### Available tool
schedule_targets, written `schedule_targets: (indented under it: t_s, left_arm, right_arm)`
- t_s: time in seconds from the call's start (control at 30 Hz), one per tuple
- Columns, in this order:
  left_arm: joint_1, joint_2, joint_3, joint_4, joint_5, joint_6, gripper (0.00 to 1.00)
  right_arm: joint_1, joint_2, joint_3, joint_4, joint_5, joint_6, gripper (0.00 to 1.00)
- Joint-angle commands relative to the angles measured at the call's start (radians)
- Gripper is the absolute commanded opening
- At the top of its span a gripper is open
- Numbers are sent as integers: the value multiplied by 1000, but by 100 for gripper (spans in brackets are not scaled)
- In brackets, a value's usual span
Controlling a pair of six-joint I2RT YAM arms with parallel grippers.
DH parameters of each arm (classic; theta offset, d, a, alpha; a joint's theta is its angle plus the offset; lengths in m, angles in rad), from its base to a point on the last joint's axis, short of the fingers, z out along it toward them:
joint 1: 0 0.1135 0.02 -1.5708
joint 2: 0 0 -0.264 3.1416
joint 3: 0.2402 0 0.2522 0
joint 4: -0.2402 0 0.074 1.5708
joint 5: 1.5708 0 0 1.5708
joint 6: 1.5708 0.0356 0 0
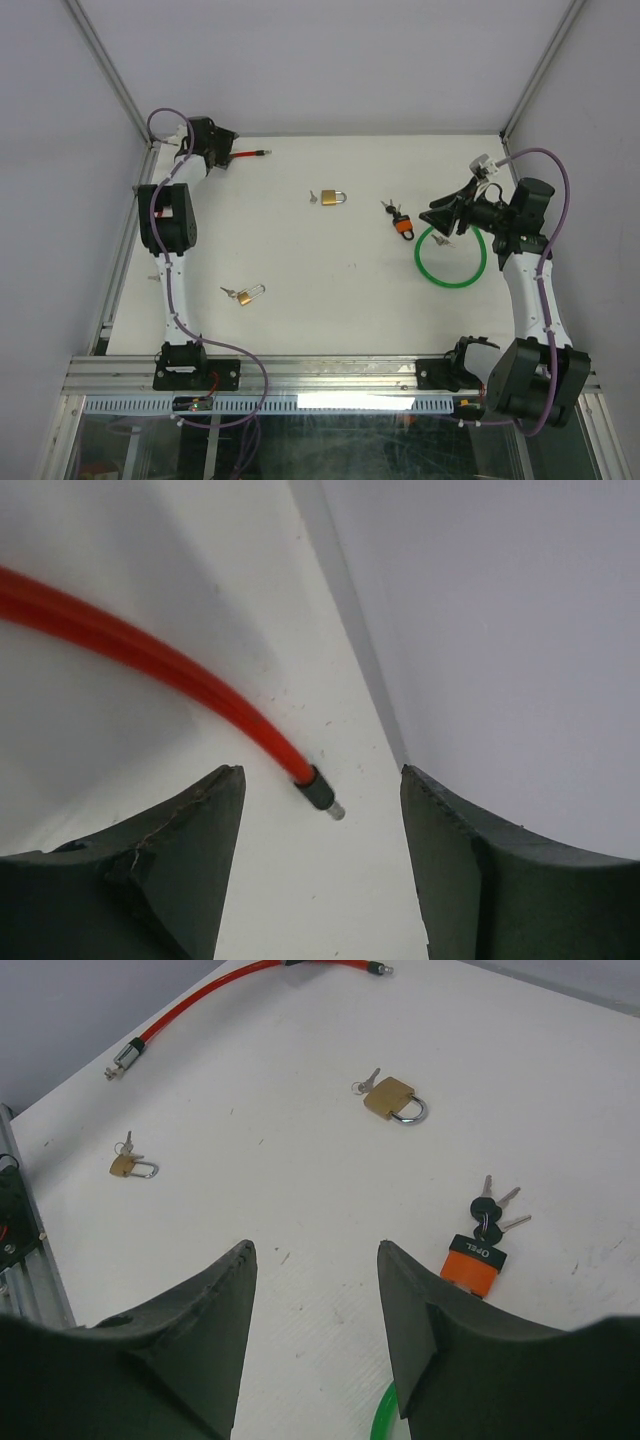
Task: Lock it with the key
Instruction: Pick up the lock from the center of the board.
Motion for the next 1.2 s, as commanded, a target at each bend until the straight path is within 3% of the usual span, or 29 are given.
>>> schedule_targets:
  t_s: [0.0, 0.1, 0.27, 0.4, 0.5, 0.7, 0.83, 1.0, 1.17]
  left_arm:
    - [-17, 65, 251, -227, -73, -58, 63]
    - [-19, 104, 352, -353, -147, -11, 58]
    - [-17, 47, 313, -394, -333, 113, 54]
    - [-17, -88, 202, -460, -608, 139, 66]
    - [1, -179, 132, -493, -732, 173, 75]
    - [88, -371, -180, -493, -732, 115, 84]
    - [168, -453, -369, -474, -634, 58, 87]
    - [296, -526, -516, -450, -517, 38, 89]
    - [353, -589, -658, -368, -433, 80, 87]
  right_arm:
    - [21, -10, 9, 15, 18, -37, 54]
    - [26, -4, 11, 7, 22, -46, 54]
    - [33, -1, 11, 4, 22, -49, 54]
    - [45, 5, 10, 4, 21, -49, 54]
    - [59, 11, 12, 3, 22, -49, 54]
    - [63, 23, 11, 2, 22, -47, 54]
    - [65, 39, 7, 5, 20, -38, 54]
    - [64, 40, -1, 18, 28, -28, 54]
    - [64, 54, -3, 21, 27, -24, 54]
